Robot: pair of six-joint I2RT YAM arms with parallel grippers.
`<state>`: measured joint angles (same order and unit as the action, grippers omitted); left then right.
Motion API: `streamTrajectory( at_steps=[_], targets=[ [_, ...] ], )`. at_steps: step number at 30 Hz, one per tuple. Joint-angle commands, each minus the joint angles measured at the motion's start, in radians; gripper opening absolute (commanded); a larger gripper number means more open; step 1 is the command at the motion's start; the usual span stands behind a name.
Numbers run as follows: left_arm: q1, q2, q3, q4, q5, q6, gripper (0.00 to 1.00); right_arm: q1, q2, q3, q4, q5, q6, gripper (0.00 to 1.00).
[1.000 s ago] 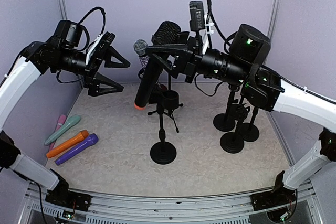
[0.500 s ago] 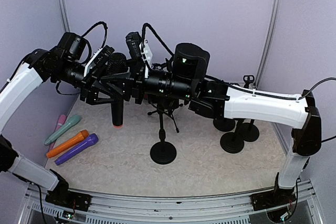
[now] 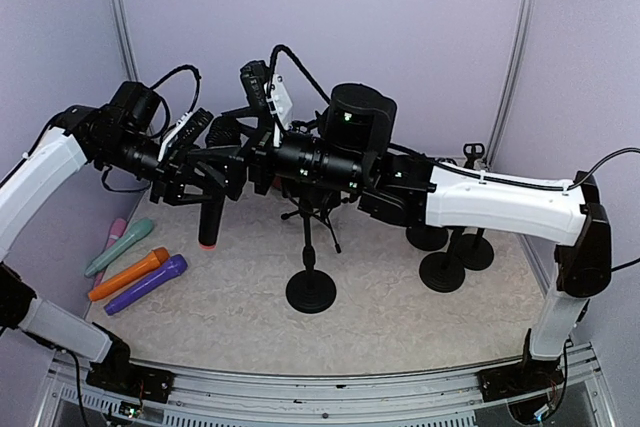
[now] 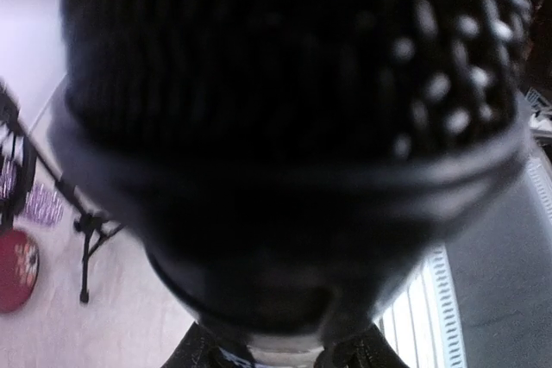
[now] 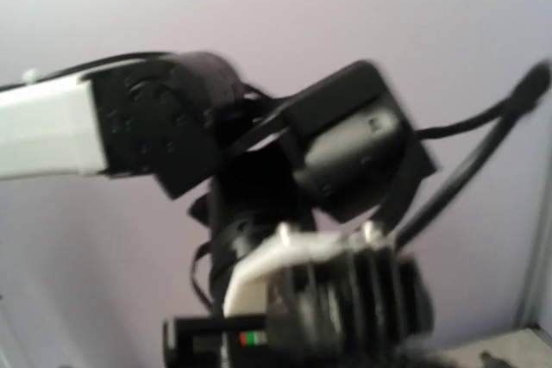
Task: Remove the microphone from the stand
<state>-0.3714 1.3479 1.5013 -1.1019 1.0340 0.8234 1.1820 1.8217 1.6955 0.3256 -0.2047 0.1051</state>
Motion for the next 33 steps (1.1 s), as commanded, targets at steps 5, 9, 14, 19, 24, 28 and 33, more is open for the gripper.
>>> streamTrajectory(
  at_steps=[5, 9, 14, 19, 24, 28, 33],
  targets=[
    [0.099, -0.013, -0.306, 0.187, -0.475, -0.03, 0.12, 0.007, -0.259, -0.109, -0.127, 0.193, -0.056, 1.0],
    [0.122, 0.015, -0.455, 0.301, -0.631, -0.059, 0.13, -0.008, -0.425, -0.269, -0.133, 0.265, -0.03, 1.0],
    [0.127, 0.059, -0.578, 0.441, -0.745, -0.09, 0.16, -0.012, -0.612, -0.474, -0.176, 0.397, 0.041, 1.0],
    [0.142, 0.121, -0.635, 0.562, -0.883, -0.092, 0.19, -0.014, -0.742, -0.669, -0.257, 0.486, 0.151, 1.0],
    [0.167, 0.211, -0.632, 0.631, -0.966, -0.113, 0.23, -0.016, -0.793, -0.868, -0.266, 0.486, 0.237, 0.98],
    [0.169, 0.263, -0.615, 0.658, -1.005, -0.135, 0.37, -0.015, -0.757, -0.976, -0.211, 0.459, 0.261, 0.93],
    [0.168, 0.256, -0.598, 0.647, -0.992, -0.156, 0.57, -0.015, -0.633, -1.021, -0.127, 0.456, 0.223, 0.9]
  ],
)
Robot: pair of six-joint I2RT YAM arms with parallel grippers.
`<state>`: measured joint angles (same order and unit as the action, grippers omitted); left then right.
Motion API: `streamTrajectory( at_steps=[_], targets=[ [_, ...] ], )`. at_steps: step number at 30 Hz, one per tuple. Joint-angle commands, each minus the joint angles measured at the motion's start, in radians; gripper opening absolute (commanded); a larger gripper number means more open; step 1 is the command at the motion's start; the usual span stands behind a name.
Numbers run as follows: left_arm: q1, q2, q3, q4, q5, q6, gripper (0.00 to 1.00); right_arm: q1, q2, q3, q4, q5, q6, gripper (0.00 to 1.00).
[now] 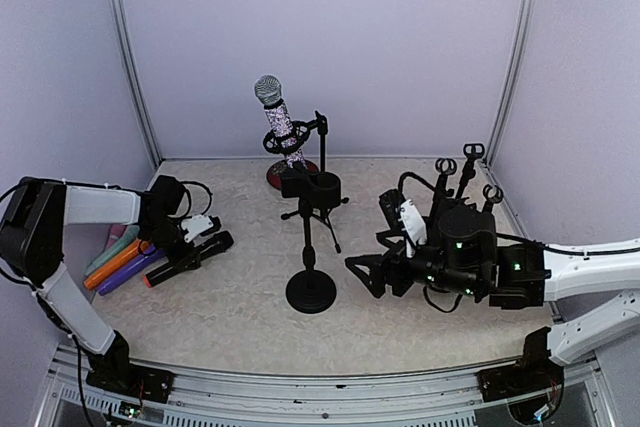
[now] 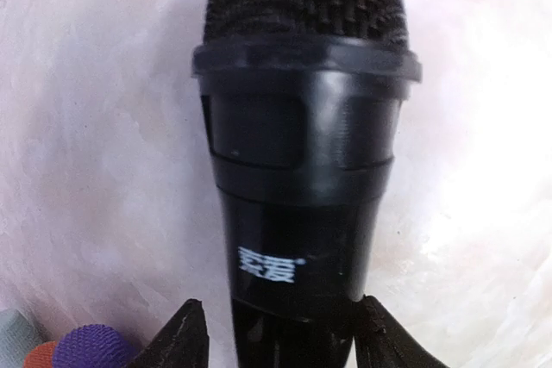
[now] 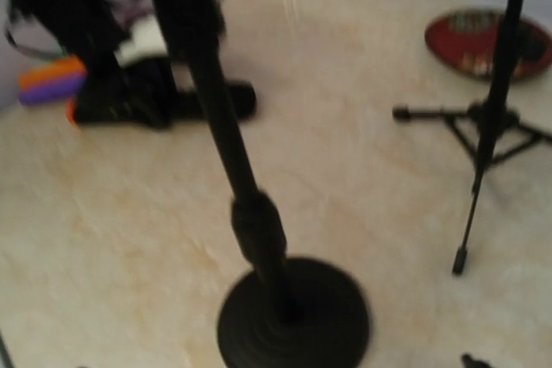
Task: Remove the microphone from the stand
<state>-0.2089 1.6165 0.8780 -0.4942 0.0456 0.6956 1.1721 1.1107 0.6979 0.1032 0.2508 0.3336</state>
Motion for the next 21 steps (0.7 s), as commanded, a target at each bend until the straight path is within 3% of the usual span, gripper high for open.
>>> streamTrajectory(
  at_steps=[1, 5, 7, 13, 21],
  targets=[
    [0.006, -0.024, 0.028, 0.036, -0.002, -0.031, 0.61, -0.005, 0.109, -0.025, 0.123, 0.003, -0.017, 0.89],
    [0.007, -0.063, 0.053, 0.004, 0.029, -0.046, 0.8, -0.005, 0.242, -0.022, 0.265, 0.022, -0.069, 0.85],
    [0.006, -0.081, 0.082, -0.031, 0.065, -0.06, 0.97, -0.004, 0.312, -0.007, 0.342, 0.028, -0.096, 0.82],
    [0.006, -0.157, 0.181, -0.11, 0.134, -0.104, 0.99, -0.005, 0.521, 0.075, 0.458, 0.089, -0.165, 0.73],
    [0.049, -0.244, 0.287, -0.221, 0.309, -0.069, 0.99, -0.009, 0.651, 0.123, 0.588, 0.184, -0.201, 0.65]
  ],
)
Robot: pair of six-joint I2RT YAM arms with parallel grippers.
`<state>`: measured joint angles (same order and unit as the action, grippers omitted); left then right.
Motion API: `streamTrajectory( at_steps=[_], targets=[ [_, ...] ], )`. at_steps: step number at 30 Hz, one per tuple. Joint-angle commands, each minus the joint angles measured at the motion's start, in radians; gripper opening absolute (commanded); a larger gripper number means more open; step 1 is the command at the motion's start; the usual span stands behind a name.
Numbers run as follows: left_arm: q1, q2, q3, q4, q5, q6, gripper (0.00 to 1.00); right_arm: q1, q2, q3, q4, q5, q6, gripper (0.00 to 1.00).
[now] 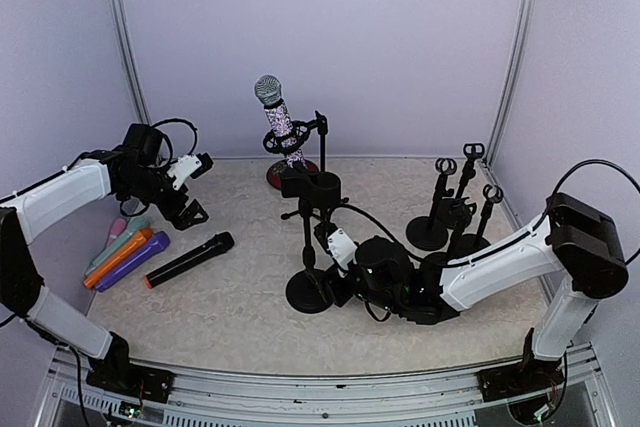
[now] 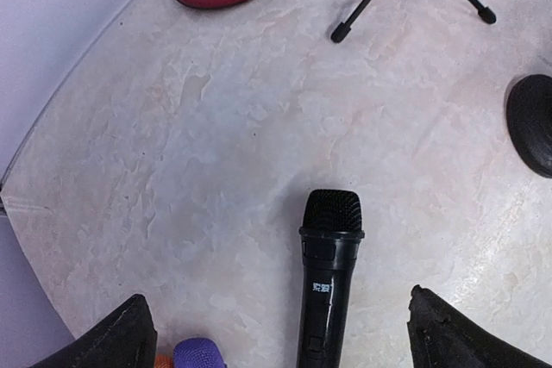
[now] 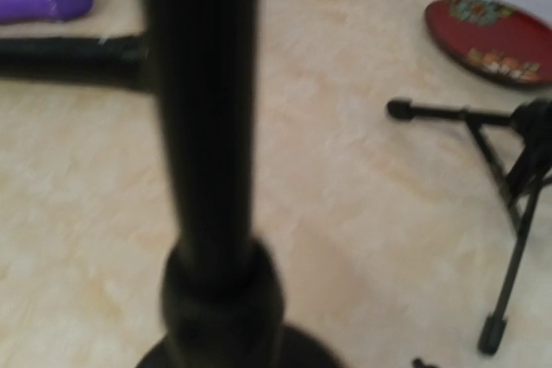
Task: Remove the microphone from the stand
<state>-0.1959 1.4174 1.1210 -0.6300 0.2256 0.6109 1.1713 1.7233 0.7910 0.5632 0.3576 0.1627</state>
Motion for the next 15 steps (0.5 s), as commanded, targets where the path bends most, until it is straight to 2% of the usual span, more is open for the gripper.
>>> streamTrajectory(
  at_steps=[1, 11, 15],
  targets=[
    [0.045, -0.054, 0.048, -0.087, 0.139, 0.018, 0.99, -0.009, 0.048, 0.031, 0.145, 0.089, -0.032, 0.64],
    [0.166, -0.161, 0.067, -0.045, 0.237, 0.055, 0.99, -0.018, 0.138, 0.099, 0.196, 0.075, -0.049, 0.58],
    [0.195, -0.176, 0.066, -0.034, 0.254, 0.056, 0.99, -0.018, 0.159, 0.116, 0.211, 0.072, -0.046, 0.47]
  ],
)
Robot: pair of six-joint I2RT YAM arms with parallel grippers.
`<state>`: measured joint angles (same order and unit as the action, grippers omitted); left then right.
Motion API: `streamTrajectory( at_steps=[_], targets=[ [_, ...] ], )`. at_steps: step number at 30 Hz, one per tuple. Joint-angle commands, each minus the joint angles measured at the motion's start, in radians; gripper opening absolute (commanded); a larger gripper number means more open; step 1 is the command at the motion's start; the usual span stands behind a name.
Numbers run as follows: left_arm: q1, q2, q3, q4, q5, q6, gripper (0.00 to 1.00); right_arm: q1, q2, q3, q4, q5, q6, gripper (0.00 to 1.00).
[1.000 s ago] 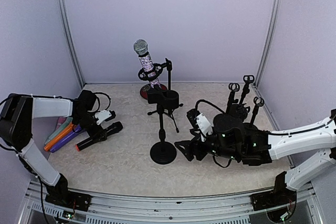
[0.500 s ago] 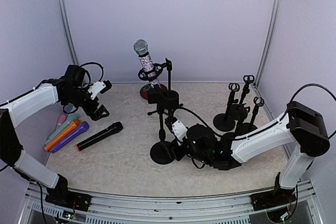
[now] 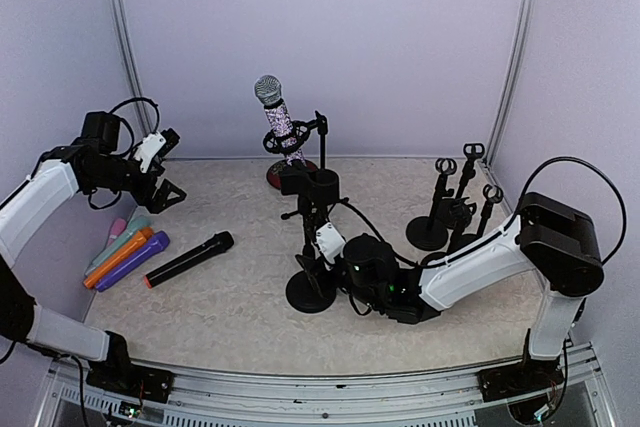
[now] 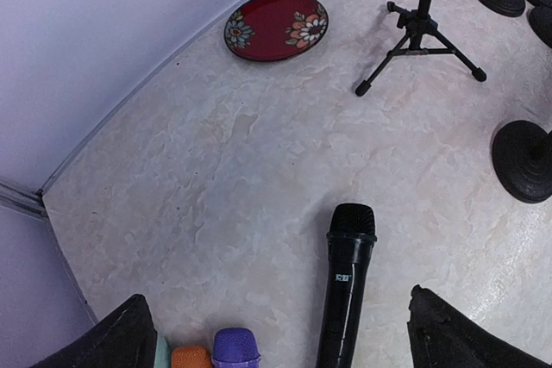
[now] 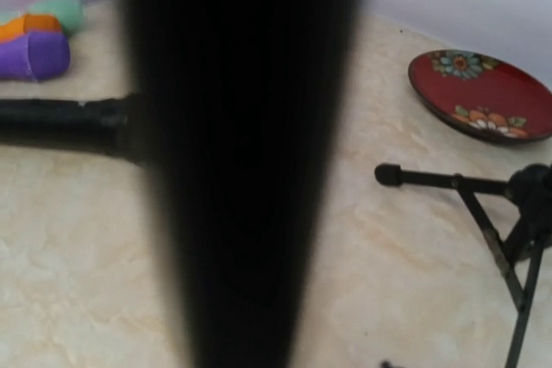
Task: Remove the microphone from the stand
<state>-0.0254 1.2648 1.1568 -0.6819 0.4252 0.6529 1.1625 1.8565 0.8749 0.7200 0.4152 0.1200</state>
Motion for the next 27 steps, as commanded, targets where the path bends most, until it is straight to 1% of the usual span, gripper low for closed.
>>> streamTrajectory(
  at_steps=[1, 3, 5, 6, 7, 9, 10, 13, 15, 18, 22, 25, 27],
  targets=[
    [0.027, -0.023, 0.029, 0.017, 0.058, 0.015, 0.99, -0.009, 0.03, 0.034, 0.055, 0.015, -0.002, 0.4],
    [0.03, -0.024, 0.024, 0.006, 0.084, 0.029, 0.99, -0.01, 0.028, 0.033, 0.058, 0.011, -0.002, 0.27],
    [0.031, -0.031, 0.01, -0.012, 0.137, 0.059, 0.99, -0.009, 0.02, 0.029, 0.055, 0.009, -0.001, 0.11],
    [0.029, -0.04, 0.002, -0.018, 0.168, 0.074, 0.99, -0.01, 0.015, 0.025, 0.05, 0.014, -0.001, 0.04],
    [0.028, -0.048, -0.007, -0.025, 0.2, 0.093, 0.99, -0.01, 0.007, 0.021, 0.045, 0.02, 0.002, 0.0],
    [0.016, -0.06, -0.01, -0.057, 0.273, 0.139, 0.99, -0.011, -0.014, 0.013, 0.036, 0.025, 0.005, 0.0],
    [-0.001, -0.064, -0.007, -0.079, 0.28, 0.171, 0.99, -0.012, -0.028, 0.01, 0.031, 0.025, 0.008, 0.0],
    [-0.116, -0.077, 0.023, -0.154, 0.201, 0.276, 0.99, -0.021, -0.078, 0.013, 0.008, -0.01, 0.029, 0.0],
    [-0.196, -0.105, 0.013, -0.166, 0.127, 0.323, 0.99, -0.035, -0.114, 0.03, -0.03, -0.064, 0.069, 0.0],
    [-0.34, -0.177, -0.042, -0.122, 0.024, 0.392, 0.99, -0.063, -0.163, 0.075, -0.085, -0.162, 0.166, 0.0],
    [-0.528, -0.317, -0.166, 0.026, -0.147, 0.49, 0.98, -0.105, -0.213, 0.135, -0.127, -0.278, 0.311, 0.0],
    [-0.674, -0.386, -0.243, 0.116, -0.248, 0.577, 0.97, -0.118, -0.227, 0.18, -0.122, -0.34, 0.395, 0.0],
    [-0.748, -0.404, -0.275, 0.147, -0.31, 0.626, 0.96, -0.122, -0.227, 0.216, -0.116, -0.403, 0.429, 0.0]
  ],
)
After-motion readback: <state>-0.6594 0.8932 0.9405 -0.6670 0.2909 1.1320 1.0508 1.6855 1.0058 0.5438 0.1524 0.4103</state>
